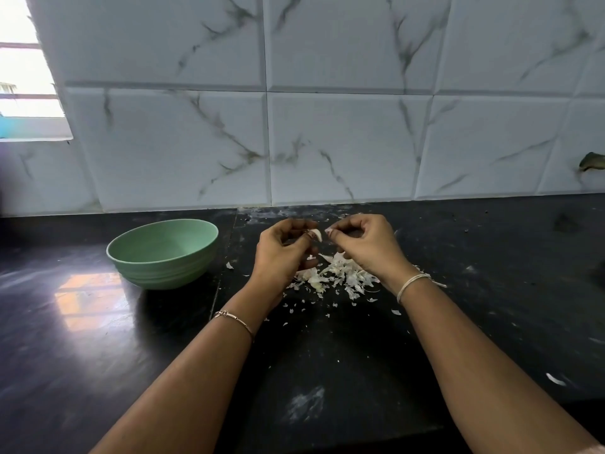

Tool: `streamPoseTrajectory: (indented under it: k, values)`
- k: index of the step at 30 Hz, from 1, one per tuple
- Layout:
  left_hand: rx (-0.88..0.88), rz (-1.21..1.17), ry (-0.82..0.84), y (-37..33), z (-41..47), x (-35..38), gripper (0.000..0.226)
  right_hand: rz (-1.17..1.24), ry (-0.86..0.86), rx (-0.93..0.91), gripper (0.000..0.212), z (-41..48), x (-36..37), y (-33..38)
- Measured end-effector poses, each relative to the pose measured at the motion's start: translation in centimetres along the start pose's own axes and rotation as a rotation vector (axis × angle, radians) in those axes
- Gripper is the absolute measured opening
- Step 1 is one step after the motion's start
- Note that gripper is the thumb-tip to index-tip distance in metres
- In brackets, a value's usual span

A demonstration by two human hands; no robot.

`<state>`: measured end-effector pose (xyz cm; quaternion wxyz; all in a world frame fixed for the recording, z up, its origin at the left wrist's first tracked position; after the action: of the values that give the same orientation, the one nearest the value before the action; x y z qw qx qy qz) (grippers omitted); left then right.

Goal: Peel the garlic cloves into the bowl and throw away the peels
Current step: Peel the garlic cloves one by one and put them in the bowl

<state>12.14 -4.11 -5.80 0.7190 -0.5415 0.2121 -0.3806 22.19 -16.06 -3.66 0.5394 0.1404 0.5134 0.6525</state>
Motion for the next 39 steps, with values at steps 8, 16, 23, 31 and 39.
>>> streamPoseTrajectory:
  k: [8,16,23,31,39]
  values:
    - [0.008,-0.036,0.030,0.2,-0.1,0.1,0.015,-0.060,0.007,-0.038,0.006,-0.3,0.5,0.5]
    - [-0.045,-0.099,0.018,0.3,-0.3,0.0,0.005,-0.129,0.000,-0.097,0.020,-0.7,0.8,1.0]
    - [-0.083,-0.138,0.001,0.5,-0.3,-0.1,0.004,-0.097,-0.003,-0.072,0.014,-0.7,0.8,0.9]
    - [-0.161,-0.167,-0.033,0.6,-0.1,0.0,0.004,-0.048,-0.026,-0.022,0.013,-0.4,1.2,0.0]
    - [-0.108,-0.217,-0.019,0.4,-0.1,0.0,0.006,0.148,-0.022,0.046,0.008,-0.4,1.5,-0.2]
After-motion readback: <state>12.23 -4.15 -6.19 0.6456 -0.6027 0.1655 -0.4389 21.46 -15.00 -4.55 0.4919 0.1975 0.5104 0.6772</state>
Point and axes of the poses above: each hand's wrist, its own z-axis towards the middle knuckle, its own x-axis out of the palm, y = z × x, the point moved 4 cm from there along z, towards the middle knuckle, and after that the axes turned 2 degrees about x, right-handed, at the moved point
